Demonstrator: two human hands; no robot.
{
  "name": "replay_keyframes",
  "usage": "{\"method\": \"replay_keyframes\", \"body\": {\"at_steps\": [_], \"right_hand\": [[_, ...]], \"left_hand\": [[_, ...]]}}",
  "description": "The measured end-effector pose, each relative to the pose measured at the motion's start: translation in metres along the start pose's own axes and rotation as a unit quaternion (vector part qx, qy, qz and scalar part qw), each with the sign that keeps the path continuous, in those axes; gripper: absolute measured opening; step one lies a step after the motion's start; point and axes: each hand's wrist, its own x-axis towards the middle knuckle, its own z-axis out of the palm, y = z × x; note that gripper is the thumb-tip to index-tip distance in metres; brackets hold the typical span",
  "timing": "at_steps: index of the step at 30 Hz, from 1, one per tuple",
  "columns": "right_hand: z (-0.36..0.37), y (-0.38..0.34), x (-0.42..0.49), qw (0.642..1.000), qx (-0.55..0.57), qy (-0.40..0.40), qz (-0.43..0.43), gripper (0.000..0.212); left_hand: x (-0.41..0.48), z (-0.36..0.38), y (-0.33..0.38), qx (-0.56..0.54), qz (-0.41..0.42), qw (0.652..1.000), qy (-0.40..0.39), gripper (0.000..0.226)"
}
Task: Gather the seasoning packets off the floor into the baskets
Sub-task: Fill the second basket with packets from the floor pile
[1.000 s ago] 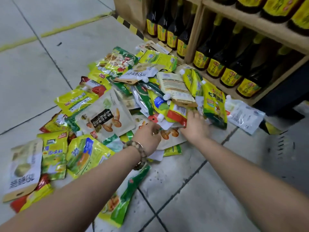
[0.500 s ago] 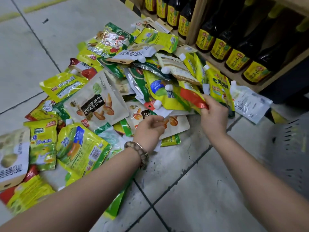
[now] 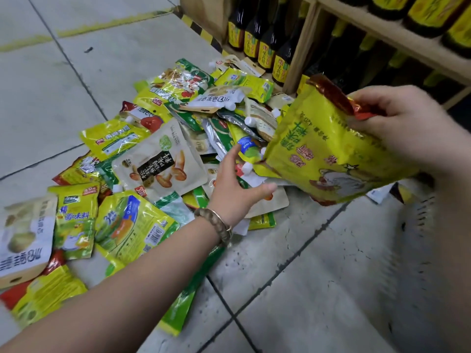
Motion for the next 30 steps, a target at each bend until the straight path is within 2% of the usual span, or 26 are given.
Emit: {"method": "replay_keyframes", "body": {"at_steps": [3,5,7,9,13,15,18,20,22,23,25,27,29,30], "right_hand": [[-0.014,-0.019,-0.001,0.994,0.029,-0.095,-0.049,0.026],[-0.006,-0.023,0.004,0.980,0.097,-0.164,-0.055,0.028],[0.012,-0.018,0.014,0.964,0.167,-0.201,-0.041,0.017],[0.038,-0.007,0.025,0.953,0.216,-0.214,-0.010,0.020],[0.094,0.008,0.041,0.944,0.248,-0.214,0.029,0.016],[0.116,0.013,0.048,0.949,0.252,-0.182,0.049,0.015],[0.138,0.035,0.068,0.958,0.257,-0.032,0.119,0.026],[0.150,0.055,0.085,0.973,0.149,0.060,0.163,0.039],[0.164,0.066,0.101,0.983,0.048,0.058,0.168,0.052],[0.171,0.067,0.108,0.985,0.034,0.050,0.162,0.058],[0.183,0.065,0.119,0.984,0.097,0.035,0.145,0.066],[0.193,0.063,0.129,0.974,0.186,-0.018,0.125,0.080],[0.202,0.066,0.133,0.980,0.144,-0.083,0.105,0.094],[0.205,0.068,0.135,0.986,0.104,-0.094,0.095,0.094]], "left_hand": [[-0.005,-0.010,0.003,0.014,0.035,0.999,-0.009,0.110],[-0.008,-0.014,0.005,-0.040,0.029,0.997,-0.067,0.111],[-0.011,-0.017,0.003,-0.086,-0.016,0.988,-0.130,0.083],[-0.015,-0.020,-0.006,-0.073,-0.057,0.986,-0.139,0.048],[-0.024,-0.031,-0.030,-0.084,-0.124,0.985,-0.080,0.030],[-0.027,-0.038,-0.040,-0.093,-0.158,0.982,-0.049,0.027],[-0.032,-0.052,-0.051,-0.121,-0.205,0.971,0.014,0.022],[-0.034,-0.063,-0.055,-0.153,-0.230,0.959,0.068,0.019],[-0.032,-0.072,-0.062,-0.187,-0.253,0.942,0.118,0.030],[-0.030,-0.076,-0.066,-0.202,-0.267,0.932,0.139,0.044],[-0.028,-0.082,-0.069,-0.236,-0.289,0.911,0.175,0.083],[-0.027,-0.086,-0.075,-0.256,-0.306,0.897,0.191,0.127],[-0.025,-0.087,-0.086,-0.269,-0.308,0.889,0.206,0.141],[-0.026,-0.087,-0.081,-0.269,-0.313,0.889,0.198,0.142]]}}
